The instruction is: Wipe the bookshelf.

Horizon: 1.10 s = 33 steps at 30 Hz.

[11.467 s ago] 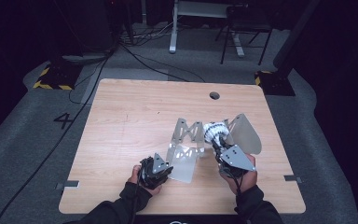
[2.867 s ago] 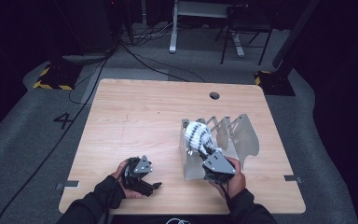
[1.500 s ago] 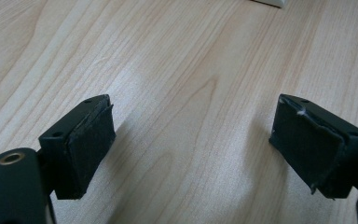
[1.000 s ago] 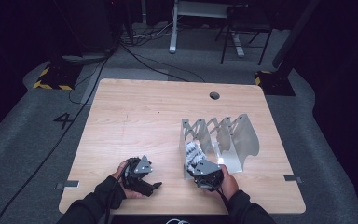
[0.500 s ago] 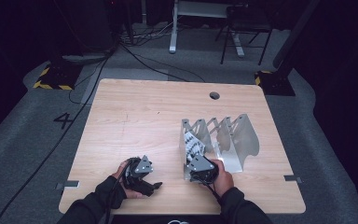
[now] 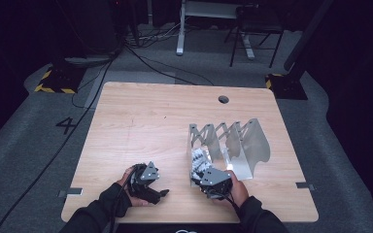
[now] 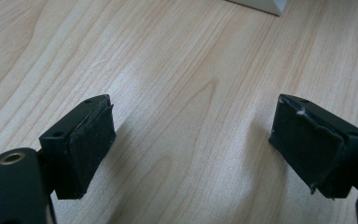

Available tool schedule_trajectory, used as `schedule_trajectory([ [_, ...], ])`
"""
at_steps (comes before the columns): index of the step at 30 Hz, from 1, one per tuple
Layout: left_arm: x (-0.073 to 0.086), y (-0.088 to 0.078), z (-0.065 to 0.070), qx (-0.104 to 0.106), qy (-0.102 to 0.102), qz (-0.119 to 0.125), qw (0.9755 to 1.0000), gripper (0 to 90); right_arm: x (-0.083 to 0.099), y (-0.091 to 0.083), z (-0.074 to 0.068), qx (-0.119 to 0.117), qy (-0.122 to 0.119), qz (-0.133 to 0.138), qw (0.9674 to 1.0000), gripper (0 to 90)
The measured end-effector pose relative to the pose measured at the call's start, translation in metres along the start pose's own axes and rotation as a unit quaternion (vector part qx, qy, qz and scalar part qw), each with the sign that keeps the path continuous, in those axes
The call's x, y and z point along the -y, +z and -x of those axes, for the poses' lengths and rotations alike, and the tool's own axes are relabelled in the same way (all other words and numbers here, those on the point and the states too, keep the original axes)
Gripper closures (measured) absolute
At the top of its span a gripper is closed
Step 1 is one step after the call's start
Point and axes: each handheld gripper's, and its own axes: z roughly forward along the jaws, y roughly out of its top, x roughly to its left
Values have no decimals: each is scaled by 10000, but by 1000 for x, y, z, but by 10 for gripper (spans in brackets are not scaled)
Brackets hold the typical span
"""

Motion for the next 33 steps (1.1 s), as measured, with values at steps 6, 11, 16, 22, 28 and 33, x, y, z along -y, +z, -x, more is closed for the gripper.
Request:
schedule_trajectory([
  [6, 0, 0, 0, -7, 25, 3, 10000, 137, -24, -24, 2, 679, -76, 812, 9944, 771],
  [11, 0, 0, 0, -6, 23, 4, 10000, 137, -36, -37, 7, 1018, -13, 1292, 9864, 772],
  [16, 0, 0, 0, 1, 16, -4, 10000, 137, -40, -36, 12, 1136, 61, 1285, 9852, 771],
  [22, 0, 0, 0, 4, 4, 0, 10000, 137, -25, -8, 13, 955, 47, 578, 9937, 771],
  [28, 0, 0, 0, 5, 6, 0, 10000, 137, -13, 20, 12, 1230, -70, -74, 9924, 771],
  [33, 0, 0, 0, 5, 8, 0, 10000, 137, -5, 37, 13, 1154, 74, -466, 9922, 771],
])
